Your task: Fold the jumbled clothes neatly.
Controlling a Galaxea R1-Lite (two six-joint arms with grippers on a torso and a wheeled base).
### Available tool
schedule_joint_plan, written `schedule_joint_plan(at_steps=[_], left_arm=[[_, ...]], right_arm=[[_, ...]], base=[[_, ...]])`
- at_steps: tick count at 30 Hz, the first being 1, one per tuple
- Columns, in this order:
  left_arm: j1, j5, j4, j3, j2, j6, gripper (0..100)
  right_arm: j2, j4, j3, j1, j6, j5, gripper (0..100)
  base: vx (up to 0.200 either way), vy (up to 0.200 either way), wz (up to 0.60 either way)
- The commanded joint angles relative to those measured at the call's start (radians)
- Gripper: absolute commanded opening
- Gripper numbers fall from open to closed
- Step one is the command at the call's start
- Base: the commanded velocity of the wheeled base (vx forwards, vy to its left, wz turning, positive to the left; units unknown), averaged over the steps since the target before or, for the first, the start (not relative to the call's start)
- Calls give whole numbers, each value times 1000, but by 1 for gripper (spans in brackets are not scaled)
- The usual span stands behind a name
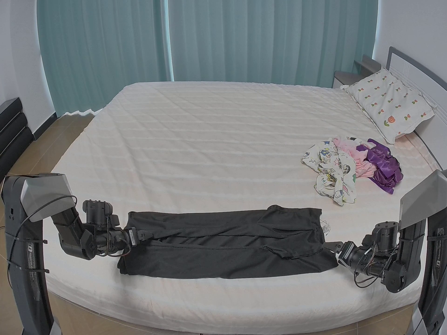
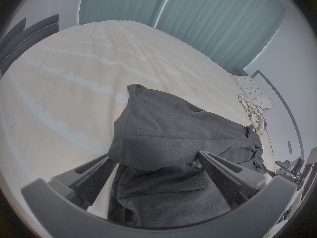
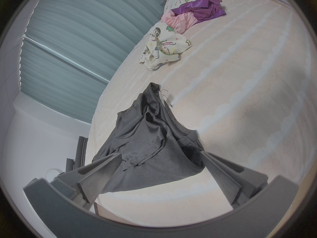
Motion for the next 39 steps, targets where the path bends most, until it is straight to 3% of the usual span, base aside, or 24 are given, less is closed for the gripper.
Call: schedule_joint_plan(at_steps=[1,2,15,23,39], left_arm=[[-9,0,2,-10,5,-1,100],[-7,2,5,-15,5,-2,0],[54,17,16,31,-110,18,0],[118,14,89,47,-191,64,0],[55,20,88,51,-156,55,0]], right_arm=[[1,-13,2,2,0,1,100],[-1,-13,4,2,0,2,100],[-5,-13,19,0,0,5,100],[-5,-14,19,0,0,5,100],[-8,-14,24,0,0,5,100]], base=[[0,0,0],[0,0,0],[0,0,0],[0,0,0],[0,0,0]])
